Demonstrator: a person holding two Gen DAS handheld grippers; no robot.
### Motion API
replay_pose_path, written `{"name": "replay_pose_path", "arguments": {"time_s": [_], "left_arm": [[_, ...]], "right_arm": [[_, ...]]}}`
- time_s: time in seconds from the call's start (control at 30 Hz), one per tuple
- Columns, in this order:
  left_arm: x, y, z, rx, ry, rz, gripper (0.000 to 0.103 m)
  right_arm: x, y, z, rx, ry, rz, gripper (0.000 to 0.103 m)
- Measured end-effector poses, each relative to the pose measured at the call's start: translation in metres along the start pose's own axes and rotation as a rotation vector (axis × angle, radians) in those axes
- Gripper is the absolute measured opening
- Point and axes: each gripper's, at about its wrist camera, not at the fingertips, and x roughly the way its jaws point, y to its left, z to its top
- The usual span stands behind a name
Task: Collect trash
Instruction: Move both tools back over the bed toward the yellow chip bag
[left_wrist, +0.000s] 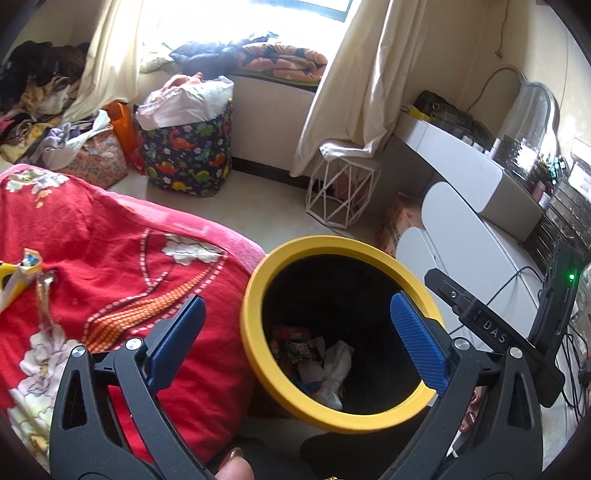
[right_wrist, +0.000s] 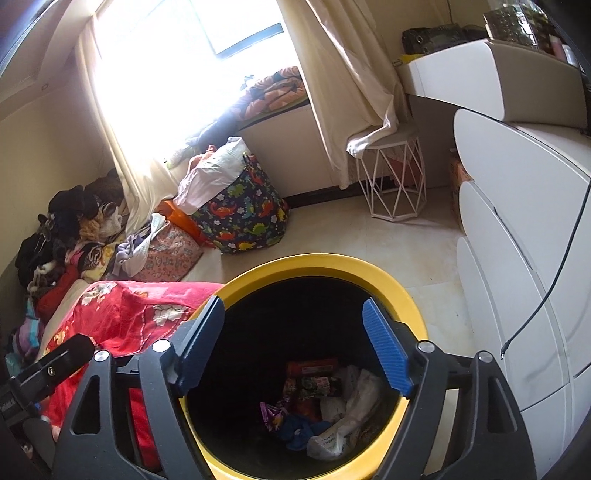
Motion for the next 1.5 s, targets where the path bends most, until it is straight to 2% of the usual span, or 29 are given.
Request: {"name": "replay_pose_path", "arguments": {"time_s": [0.13,0.33,1.03,1.33,1.43,1.5], "left_arm": [[-0.011,0.012,0.001,-0.014,-0.023,0.030,0.092],[-0.028,0.036,0.003,-0.039,-0.064,0.083,0.092],[-0.078,0.152,0.002,-0.184,-0.153,0.289,0.092],[-0.100,0.227,-0.009,-0.344,-0.155,0.375,0.092],[-0.102,0.249,-0.014,-0.394,-0.145,0.393,0.083],[-0.102,0.264,-0.017,-0.421,-0.135,0.403,0.077]], "right_arm": [[-0.002,0.012,0.000,-0.025,0.001,0.015,0.082],[-0.003,0.038,-0.004,-0.067,0.013,0.064,0.083],[0.016,0.171,-0.041,-0.301,0.121,0.264,0.085],[0.044,0.236,-0.070,-0.403,0.225,0.360,0.084],[0.056,0.259,-0.081,-0.430,0.262,0.393,0.082],[0.066,0.275,-0.089,-0.452,0.287,0.412,0.076]]}}
